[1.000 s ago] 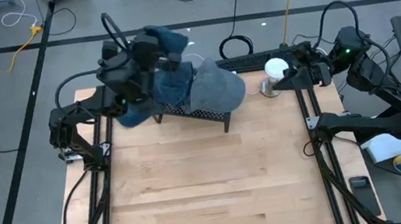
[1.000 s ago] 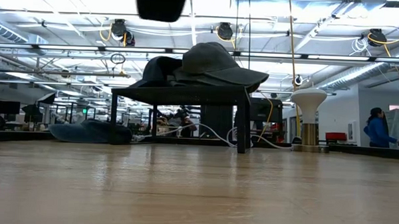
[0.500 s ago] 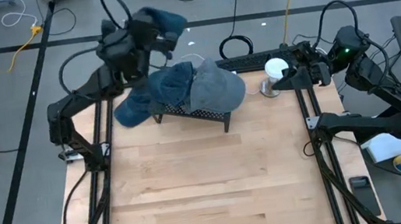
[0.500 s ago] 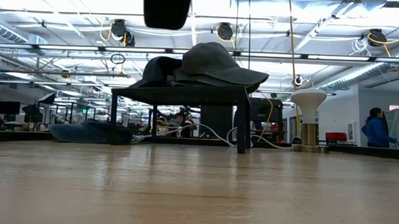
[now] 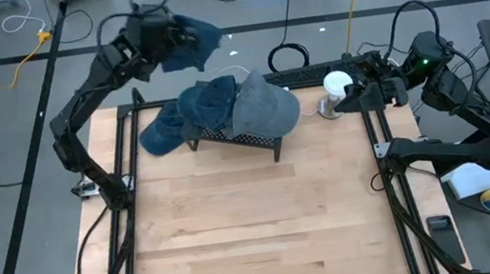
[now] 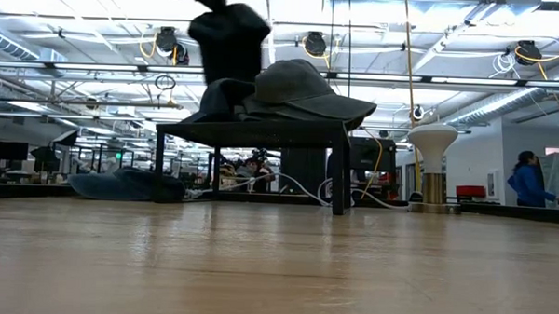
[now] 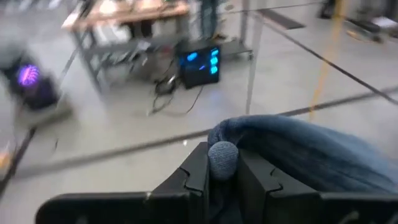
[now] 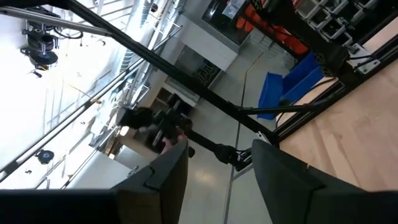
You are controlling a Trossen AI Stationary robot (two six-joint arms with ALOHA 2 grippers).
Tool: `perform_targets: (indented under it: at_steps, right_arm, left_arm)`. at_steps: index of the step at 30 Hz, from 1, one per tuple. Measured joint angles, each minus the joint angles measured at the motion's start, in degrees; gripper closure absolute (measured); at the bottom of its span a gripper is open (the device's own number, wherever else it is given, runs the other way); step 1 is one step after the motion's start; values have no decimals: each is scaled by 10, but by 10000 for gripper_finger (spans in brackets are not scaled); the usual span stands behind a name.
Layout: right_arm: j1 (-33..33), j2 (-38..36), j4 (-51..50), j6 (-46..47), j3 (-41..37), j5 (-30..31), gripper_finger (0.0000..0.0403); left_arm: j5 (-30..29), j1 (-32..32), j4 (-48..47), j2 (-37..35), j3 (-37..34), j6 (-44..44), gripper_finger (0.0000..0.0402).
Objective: Pick & Place hat
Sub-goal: Stack the blue cap on the blue cap on the shelf
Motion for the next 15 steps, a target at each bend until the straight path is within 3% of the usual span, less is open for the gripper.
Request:
perform_targets:
  at_steps: [5,10,15]
  right_arm:
    - [0,8,0,-1,0,0,232]
    - [0,20,0,-1,0,0,232]
    - [0,28,0,-1,0,0,232]
  left_arm:
    - [53,58,-88,-2,26,-128,354]
    - [131,83,-142,-1,32,-232,354]
    - [174,99,-229,-1,32,-312,354]
